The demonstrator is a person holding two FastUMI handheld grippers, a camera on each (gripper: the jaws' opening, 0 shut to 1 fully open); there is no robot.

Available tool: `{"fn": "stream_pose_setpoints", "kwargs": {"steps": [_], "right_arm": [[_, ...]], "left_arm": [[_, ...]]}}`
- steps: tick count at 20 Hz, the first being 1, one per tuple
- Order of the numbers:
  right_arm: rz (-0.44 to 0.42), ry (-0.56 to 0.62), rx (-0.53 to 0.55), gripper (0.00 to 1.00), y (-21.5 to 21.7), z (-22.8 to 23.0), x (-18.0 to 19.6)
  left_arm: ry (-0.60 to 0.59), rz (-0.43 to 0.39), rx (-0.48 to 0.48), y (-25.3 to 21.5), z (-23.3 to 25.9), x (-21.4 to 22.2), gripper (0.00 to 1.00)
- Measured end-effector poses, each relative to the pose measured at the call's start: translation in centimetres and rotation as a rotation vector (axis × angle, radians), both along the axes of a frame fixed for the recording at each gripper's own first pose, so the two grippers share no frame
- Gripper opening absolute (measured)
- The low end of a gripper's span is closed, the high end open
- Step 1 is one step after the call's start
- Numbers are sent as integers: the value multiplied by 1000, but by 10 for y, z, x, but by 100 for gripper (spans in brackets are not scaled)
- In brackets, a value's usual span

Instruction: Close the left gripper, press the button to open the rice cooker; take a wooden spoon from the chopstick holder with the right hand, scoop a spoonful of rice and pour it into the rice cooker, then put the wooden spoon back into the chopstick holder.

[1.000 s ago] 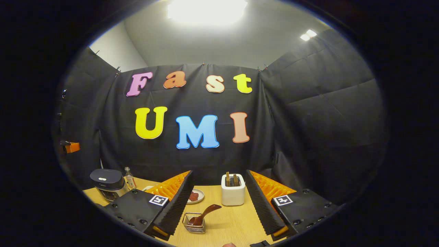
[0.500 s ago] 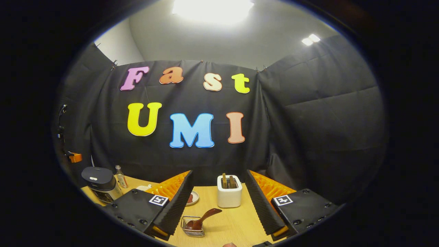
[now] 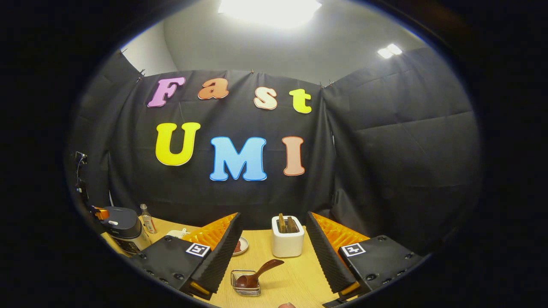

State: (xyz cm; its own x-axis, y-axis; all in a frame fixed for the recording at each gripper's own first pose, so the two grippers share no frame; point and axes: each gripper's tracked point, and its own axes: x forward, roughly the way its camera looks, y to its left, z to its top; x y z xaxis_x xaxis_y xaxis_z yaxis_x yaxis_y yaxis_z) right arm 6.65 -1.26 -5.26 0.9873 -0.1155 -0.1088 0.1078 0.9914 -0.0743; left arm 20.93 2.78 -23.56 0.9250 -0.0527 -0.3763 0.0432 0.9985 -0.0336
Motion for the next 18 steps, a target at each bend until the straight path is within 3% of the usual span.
{"fn": "stream_pose_setpoints", "kwargs": {"steps": [12,18], "right_arm": [[11,8,-19,95,18,0,1],[53,0,-5,95,29,1,1]], "left_arm": [[61,-13,-22,-6,-47,-9,2],[32,-21,-21,-5,-27,-4,2]]}}
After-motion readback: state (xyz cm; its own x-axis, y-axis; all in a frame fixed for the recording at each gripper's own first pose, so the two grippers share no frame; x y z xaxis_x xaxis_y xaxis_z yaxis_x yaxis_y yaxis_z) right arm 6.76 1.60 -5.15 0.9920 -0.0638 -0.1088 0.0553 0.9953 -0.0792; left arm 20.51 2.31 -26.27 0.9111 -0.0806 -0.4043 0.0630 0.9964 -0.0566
